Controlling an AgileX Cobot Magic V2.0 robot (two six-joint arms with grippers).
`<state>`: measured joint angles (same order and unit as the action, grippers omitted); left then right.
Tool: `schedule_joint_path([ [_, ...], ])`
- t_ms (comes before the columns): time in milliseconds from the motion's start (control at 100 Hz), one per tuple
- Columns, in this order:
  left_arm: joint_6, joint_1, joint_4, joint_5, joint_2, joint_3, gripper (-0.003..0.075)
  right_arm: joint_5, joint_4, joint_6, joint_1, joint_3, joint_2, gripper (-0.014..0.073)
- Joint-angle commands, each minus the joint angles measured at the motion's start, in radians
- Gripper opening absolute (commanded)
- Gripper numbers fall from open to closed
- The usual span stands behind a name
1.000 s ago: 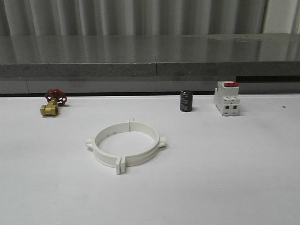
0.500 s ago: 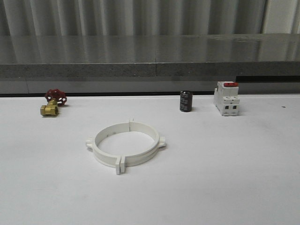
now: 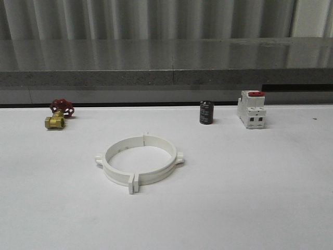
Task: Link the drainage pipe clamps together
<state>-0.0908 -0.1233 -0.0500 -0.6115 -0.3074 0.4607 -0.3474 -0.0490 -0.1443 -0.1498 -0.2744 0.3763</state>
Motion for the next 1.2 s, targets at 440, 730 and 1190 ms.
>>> schedule_joint_path([
  [440, 0.001, 0.002, -0.002, 0.068, -0.009, 0.029, -0.0020, 0.197, 0.089, 0.067, 0.145, 0.185, -0.403, -0.0069],
  [730, 0.001, 0.002, -0.002, 0.068, -0.009, 0.029, -0.0020, 0.253, 0.092, 0.065, 0.145, 0.236, -0.407, -0.0069],
  [1190, 0.001, 0.002, -0.002, 0.068, -0.009, 0.029, -0.0020, 0.315, 0.060, 0.015, 0.145, 0.287, -0.407, -0.0069],
])
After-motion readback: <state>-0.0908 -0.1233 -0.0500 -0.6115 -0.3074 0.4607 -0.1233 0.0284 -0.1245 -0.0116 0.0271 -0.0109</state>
